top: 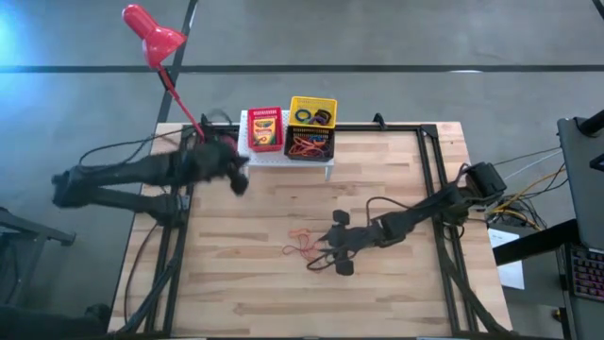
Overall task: Pick & Place Office Desk Supplies
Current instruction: Put the red rubber band into the black bin on the shelf
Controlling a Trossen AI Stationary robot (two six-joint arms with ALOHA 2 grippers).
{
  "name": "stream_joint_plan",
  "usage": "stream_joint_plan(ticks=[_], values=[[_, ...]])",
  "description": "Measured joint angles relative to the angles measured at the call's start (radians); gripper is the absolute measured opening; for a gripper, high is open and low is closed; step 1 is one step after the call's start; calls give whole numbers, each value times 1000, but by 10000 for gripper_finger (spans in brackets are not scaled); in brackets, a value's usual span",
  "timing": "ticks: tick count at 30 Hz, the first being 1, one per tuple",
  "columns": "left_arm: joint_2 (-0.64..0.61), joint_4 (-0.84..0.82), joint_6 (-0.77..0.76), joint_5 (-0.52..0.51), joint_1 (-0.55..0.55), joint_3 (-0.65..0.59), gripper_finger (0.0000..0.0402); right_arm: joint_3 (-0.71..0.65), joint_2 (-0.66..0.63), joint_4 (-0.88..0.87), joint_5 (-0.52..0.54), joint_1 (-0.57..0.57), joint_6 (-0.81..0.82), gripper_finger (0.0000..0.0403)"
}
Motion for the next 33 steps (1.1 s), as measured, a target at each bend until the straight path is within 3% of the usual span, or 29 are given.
stream_joint_plan(ticks=[8, 14, 19, 27, 33], values=[[57, 20, -254, -388, -543, -59, 2, -1, 109, 31, -87, -51, -47, 197], [154, 82, -399, -590, -777, -80, 2, -2, 161, 80, -104, -73, -110, 196], [247, 154, -464, -605, -817, -90, 2, -1, 152, 45, -146, -72, -137, 157], [395, 233, -485, -594, -817, -89, 2, 5, 133, -94, -173, -63, -72, 23], [462, 283, -514, -555, -817, -88, 2, -8, 25, -213, -150, -15, -45, 9]])
